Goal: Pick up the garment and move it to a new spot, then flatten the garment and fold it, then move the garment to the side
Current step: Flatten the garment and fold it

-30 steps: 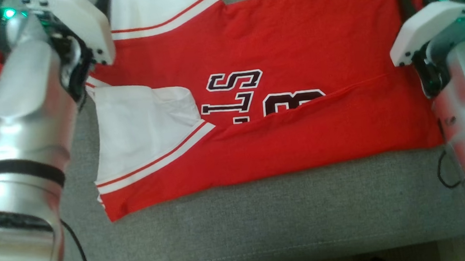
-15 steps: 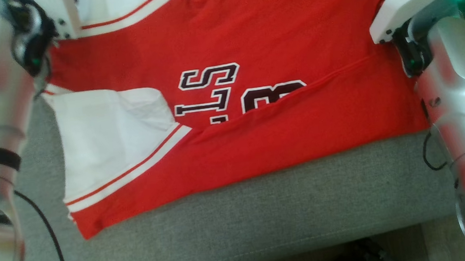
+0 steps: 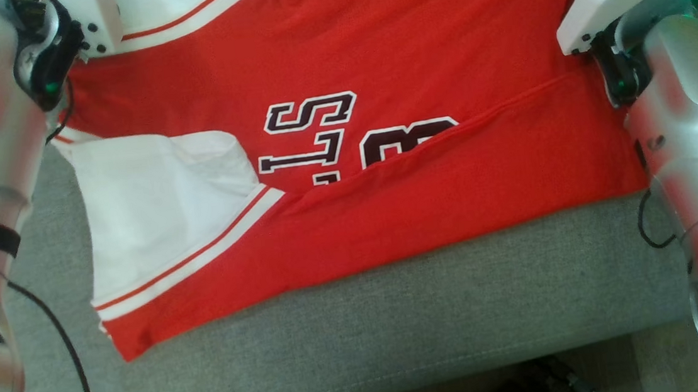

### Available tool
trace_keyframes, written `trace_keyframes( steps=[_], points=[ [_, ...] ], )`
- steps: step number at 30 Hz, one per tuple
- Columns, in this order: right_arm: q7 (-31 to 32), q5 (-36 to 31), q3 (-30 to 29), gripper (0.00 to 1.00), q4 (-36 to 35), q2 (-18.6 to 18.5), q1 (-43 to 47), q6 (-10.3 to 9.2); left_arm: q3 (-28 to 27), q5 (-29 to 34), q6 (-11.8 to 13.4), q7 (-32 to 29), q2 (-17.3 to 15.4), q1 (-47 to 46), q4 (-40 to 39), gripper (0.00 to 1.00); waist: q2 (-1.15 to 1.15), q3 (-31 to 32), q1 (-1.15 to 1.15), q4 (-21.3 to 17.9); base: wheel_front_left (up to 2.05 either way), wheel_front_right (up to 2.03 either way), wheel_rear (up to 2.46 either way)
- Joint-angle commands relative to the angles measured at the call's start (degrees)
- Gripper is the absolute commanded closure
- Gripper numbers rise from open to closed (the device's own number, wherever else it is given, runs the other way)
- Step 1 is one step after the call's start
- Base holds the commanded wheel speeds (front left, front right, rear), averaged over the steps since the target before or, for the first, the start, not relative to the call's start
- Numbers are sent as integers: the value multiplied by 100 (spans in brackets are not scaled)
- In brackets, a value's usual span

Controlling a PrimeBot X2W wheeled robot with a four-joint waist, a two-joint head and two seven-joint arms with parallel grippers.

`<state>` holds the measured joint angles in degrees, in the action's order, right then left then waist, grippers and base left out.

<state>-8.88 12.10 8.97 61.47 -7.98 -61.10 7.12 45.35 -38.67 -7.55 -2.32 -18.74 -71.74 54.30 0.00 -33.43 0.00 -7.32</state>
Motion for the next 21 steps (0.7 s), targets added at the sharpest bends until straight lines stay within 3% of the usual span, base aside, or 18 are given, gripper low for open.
trace_keyframes(
  steps=[1, 9, 21],
  points=[
    [-85, 13, 46, 100, -13, 9, -84, 36, -101, -20, 7, 219, -272, -365, -158, 100, 0, 21, 0, 37, 0, 0, 0],
    [-415, -256, -252, 100, 256, -54, -432, 36, -43, 79, 7, 1143, -95, -724, 130, 100, 0, 140, 0, 154, 0, 0, 0],
    [-607, -664, -776, 100, 194, -74, -175, 36, 11, -142, 7, 1684, 192, -320, 281, 100, 0, 618, 0, 384, 0, 0, 0]
  ],
)
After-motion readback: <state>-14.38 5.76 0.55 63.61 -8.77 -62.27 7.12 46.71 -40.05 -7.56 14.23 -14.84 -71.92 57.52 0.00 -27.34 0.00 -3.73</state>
